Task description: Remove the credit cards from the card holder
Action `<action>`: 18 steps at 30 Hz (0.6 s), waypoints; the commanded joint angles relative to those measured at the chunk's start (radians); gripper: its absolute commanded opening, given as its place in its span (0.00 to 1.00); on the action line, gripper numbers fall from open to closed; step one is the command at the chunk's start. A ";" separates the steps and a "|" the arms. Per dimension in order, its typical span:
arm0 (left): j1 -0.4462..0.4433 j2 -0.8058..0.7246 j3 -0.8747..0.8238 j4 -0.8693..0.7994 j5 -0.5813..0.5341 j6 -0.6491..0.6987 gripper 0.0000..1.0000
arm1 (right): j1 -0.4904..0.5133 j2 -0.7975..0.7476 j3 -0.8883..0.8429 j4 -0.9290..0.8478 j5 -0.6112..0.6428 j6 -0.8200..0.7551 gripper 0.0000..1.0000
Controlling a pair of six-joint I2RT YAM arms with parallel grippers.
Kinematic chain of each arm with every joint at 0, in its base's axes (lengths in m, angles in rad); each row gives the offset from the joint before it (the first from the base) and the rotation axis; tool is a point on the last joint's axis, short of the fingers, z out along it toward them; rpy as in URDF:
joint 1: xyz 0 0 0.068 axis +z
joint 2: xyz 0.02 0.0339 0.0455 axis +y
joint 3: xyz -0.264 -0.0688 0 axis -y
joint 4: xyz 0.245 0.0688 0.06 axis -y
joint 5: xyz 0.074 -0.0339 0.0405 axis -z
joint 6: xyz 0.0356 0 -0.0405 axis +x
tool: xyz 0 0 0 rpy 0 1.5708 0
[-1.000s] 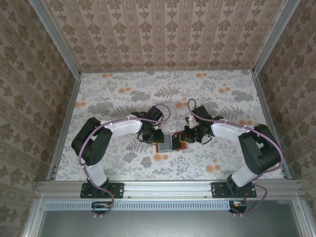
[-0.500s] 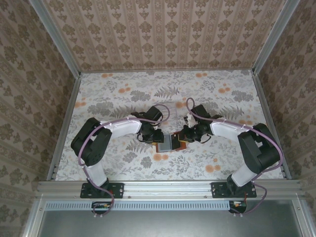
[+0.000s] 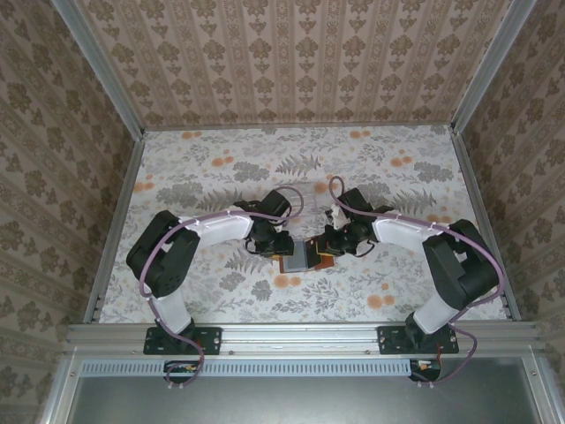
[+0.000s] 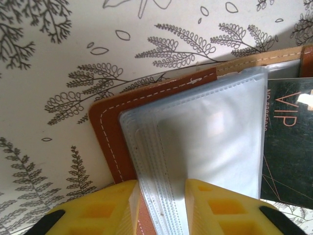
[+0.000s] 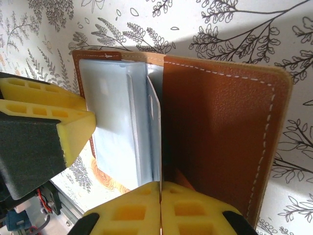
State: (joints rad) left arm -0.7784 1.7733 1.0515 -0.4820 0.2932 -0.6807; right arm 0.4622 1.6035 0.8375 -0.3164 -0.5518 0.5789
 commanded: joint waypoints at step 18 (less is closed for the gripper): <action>0.090 -0.213 -0.071 0.054 -0.018 -0.005 0.36 | 0.007 -0.137 0.304 -0.319 0.338 -0.615 0.02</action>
State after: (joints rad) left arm -0.7170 1.6112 1.0058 -0.4435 0.2932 -0.6804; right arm 0.4629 1.4654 1.0752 -0.5583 -0.3145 0.1944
